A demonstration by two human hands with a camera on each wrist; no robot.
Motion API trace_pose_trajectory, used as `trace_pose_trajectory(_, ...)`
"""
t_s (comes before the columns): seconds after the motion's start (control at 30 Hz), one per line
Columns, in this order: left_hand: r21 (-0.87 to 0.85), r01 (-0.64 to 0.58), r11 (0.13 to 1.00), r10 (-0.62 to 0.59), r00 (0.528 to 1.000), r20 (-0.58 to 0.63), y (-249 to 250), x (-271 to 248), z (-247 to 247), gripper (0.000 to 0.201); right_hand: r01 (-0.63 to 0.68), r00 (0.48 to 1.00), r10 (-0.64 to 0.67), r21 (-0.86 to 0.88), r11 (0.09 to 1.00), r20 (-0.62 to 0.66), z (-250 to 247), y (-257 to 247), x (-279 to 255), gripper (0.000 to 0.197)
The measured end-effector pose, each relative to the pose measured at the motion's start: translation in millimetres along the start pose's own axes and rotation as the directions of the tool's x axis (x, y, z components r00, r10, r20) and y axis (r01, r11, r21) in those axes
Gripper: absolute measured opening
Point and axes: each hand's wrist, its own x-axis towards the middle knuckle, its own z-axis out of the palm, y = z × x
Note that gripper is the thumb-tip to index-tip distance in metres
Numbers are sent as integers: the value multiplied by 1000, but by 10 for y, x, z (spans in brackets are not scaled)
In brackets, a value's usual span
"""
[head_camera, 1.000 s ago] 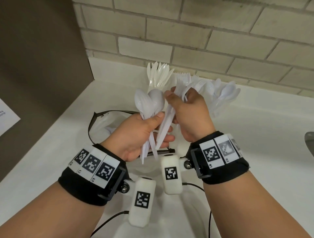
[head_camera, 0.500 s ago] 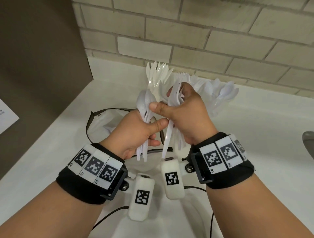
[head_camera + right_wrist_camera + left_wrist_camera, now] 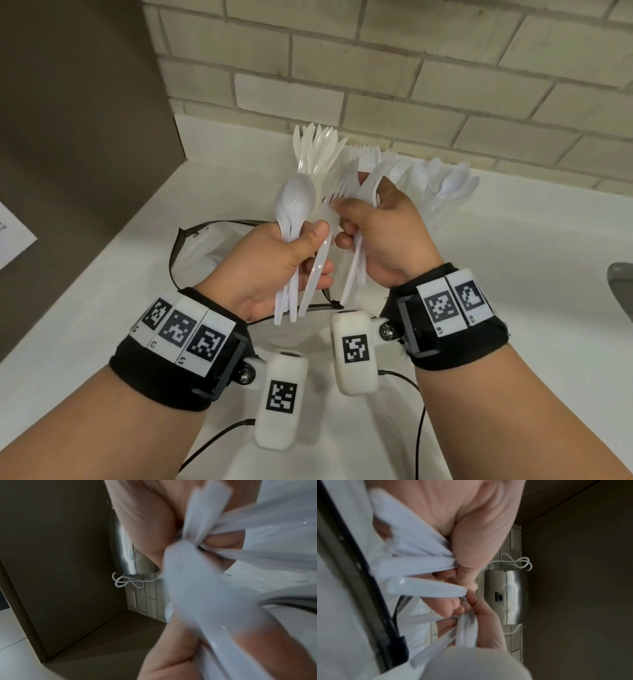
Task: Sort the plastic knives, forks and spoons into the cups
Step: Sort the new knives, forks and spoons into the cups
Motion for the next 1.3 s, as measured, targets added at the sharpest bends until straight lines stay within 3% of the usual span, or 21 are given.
trace_pose_trajectory(0.1,38,-42,998,41,999,22,16,5,9,19,21,1000,-20,-61,998,19,-2,15,-29,29)
trace_pose_trajectory(0.27,135,-145,980,165,974,-158,39,69,26,17,115,993,-115,-293,949,15,31,112,-27,36)
trace_pose_trajectory(0.5,129,-114,985,130,984,-124,57,53,73,13,132,991,-113,-420,898,71,111,158,-36,39)
trace_pose_trajectory(0.77,170,-88,981,93,995,-21,57,17,78,18,20,1000,-19,-276,961,6,112,183,-35,27)
trace_pose_trajectory(0.87,95,-96,991,102,993,-62,49,9,79,13,30,998,-47,-330,943,-43,54,101,42,19)
trace_pose_trajectory(0.93,19,-109,994,110,985,-130,65,16,40,12,42,992,-71,-271,962,-100,-29,-36,173,16)
trace_pose_trajectory(1.03,-74,-139,987,123,974,-192,107,28,-49,14,173,942,-228,-221,960,-248,-192,-329,508,12)
trace_pose_trajectory(1.13,-127,-155,980,123,966,-225,129,29,-105,14,330,824,-409,-256,909,-391,-288,-483,924,15)
trace_pose_trajectory(1.2,-120,-145,982,114,965,-236,132,34,-131,16,395,744,-505,-323,860,-436,-315,-458,1172,19)
trace_pose_trajectory(1.3,-123,-137,983,105,965,-241,136,50,-168,20,442,680,-563,-349,826,-470,-341,-344,1486,35)
